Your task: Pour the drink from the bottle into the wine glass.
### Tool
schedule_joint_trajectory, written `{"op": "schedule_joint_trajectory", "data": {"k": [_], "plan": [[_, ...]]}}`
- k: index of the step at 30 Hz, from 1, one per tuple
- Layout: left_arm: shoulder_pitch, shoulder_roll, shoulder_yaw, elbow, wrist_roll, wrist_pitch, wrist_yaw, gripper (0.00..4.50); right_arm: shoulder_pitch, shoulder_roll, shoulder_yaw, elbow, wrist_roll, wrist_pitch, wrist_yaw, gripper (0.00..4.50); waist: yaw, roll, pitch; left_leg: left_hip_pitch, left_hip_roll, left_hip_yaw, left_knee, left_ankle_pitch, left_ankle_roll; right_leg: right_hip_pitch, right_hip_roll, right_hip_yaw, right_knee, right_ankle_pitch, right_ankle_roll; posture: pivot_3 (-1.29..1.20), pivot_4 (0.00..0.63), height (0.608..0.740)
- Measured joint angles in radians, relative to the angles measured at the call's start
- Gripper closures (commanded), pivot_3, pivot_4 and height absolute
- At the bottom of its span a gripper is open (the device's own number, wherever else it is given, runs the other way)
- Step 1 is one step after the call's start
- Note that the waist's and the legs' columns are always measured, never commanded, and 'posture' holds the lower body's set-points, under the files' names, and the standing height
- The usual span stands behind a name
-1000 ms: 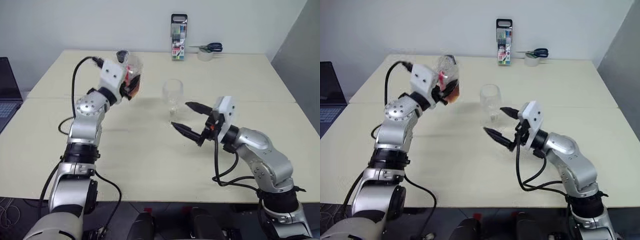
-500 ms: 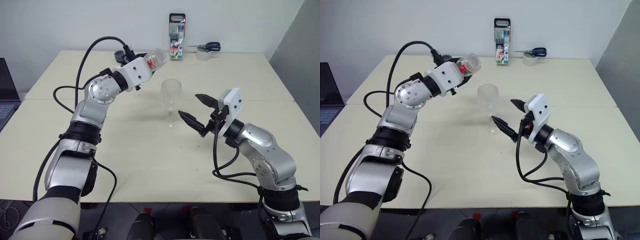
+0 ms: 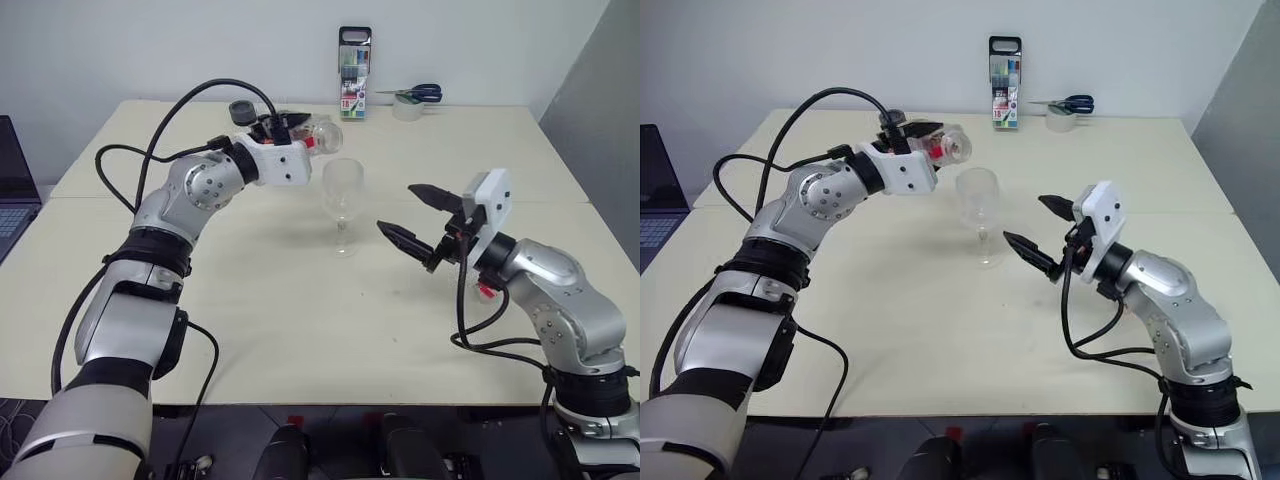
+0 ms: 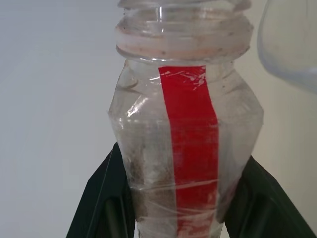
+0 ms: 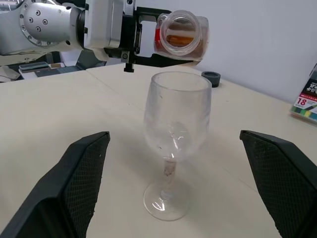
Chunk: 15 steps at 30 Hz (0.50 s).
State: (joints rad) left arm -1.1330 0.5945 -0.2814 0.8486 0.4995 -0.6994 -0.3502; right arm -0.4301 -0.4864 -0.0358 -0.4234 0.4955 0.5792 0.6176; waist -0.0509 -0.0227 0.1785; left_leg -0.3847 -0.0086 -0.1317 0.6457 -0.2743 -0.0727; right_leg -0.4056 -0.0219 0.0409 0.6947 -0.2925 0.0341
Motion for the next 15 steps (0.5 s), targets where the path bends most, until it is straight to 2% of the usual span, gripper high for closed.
{"op": "schedule_joint_trajectory", "data": {"k": [15], "plan": [[-0.051,0.013,-0.049,0.062,0.112,-0.072,0.109,2.72,0.026,0.028,0.012,-0.022,0.019,0.017,-0.027,0.00,-0.002,0.000,0.000,0.000,0.000,0.000,0.000,0.000,0.000,0.000,0.000,0.000,0.001,0.000,0.000,0.00,0.150,0.740]]}}
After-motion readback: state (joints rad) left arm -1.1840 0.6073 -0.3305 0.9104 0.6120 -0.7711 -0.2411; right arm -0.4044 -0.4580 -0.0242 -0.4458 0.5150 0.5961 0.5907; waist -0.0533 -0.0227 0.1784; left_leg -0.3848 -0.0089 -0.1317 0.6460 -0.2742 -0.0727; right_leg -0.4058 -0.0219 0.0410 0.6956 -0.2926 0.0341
